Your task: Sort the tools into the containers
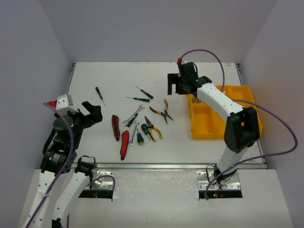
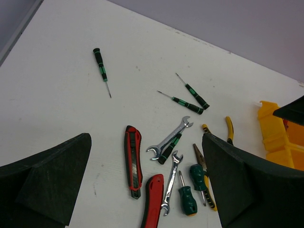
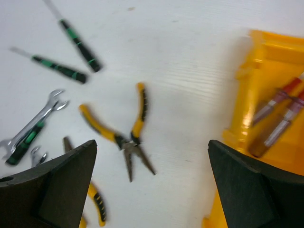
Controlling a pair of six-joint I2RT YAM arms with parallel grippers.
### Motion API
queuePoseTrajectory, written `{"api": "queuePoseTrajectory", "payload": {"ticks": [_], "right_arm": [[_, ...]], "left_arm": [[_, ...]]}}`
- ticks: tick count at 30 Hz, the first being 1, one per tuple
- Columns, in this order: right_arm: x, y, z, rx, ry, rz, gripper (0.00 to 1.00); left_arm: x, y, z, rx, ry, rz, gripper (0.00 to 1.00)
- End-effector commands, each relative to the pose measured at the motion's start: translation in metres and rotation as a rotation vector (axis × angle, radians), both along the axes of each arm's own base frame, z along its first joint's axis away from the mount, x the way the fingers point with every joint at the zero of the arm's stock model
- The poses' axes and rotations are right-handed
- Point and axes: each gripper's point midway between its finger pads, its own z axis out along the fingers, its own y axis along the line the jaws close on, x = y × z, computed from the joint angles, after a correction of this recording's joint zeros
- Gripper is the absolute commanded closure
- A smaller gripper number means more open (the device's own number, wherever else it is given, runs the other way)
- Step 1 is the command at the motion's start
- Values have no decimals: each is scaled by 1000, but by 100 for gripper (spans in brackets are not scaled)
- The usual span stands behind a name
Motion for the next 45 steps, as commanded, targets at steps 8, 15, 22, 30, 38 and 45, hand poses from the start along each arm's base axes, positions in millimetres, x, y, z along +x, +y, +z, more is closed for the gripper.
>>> {"api": "queuePoseTrajectory", "payload": {"ticks": [8,15,22,30,38,45], "right_arm": [[-37,115,-17,-14,11,644,21],[25,141,-21,-78,-87,615,45],[96,168,-49,-170,-125,622,54],[104,172,-98,-188,-115,653,57],[100,165,-140,-200,-48,661,76],[104,150,-108,-198,-100,592,100]], "left_arm": [[7,2,6,2,-24,11,0],[7,2,5,3,-21,12,0],[9,1,2,7,-6,10,0],[8,1,5,4,-17,6,0],[5,1,7,1,-31,7,0],[4,1,9,-1,-40,3,0]]}}
